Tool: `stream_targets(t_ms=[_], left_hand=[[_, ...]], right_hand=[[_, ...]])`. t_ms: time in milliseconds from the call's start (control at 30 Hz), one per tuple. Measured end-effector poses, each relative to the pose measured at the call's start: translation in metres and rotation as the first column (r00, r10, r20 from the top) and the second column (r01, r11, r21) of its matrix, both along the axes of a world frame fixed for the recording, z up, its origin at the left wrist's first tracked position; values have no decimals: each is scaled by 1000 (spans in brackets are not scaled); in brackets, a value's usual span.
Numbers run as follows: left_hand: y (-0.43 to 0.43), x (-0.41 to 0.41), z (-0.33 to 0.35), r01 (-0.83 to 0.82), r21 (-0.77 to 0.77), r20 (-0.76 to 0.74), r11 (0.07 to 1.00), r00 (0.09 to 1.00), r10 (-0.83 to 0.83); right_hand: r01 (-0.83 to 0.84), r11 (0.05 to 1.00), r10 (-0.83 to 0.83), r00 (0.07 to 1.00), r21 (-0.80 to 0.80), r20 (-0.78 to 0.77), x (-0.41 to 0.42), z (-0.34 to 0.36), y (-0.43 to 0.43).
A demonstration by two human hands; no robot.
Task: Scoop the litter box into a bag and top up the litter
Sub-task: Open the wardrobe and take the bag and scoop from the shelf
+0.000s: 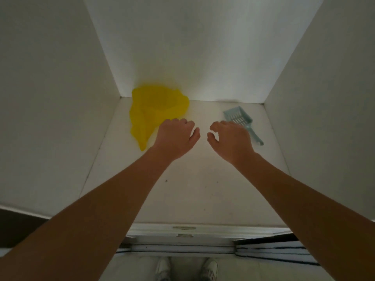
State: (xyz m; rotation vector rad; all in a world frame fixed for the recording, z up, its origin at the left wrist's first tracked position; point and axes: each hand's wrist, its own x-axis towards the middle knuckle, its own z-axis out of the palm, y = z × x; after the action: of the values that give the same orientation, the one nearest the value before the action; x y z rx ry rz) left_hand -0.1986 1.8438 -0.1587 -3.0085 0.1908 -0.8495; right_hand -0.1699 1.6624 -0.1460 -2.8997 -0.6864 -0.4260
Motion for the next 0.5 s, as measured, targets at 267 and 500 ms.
stream_targets(t_ms=[267, 500], left_hand=[[-21, 13, -19, 34, -25, -86, 999, 996, -36], [-67, 40, -33, 59, -9, -219, 998, 974, -59]], right_hand=[[84, 996, -82, 994, 26, -72, 22, -10, -36], [182, 983, -181, 978, 3, -99, 60, -29, -85]])
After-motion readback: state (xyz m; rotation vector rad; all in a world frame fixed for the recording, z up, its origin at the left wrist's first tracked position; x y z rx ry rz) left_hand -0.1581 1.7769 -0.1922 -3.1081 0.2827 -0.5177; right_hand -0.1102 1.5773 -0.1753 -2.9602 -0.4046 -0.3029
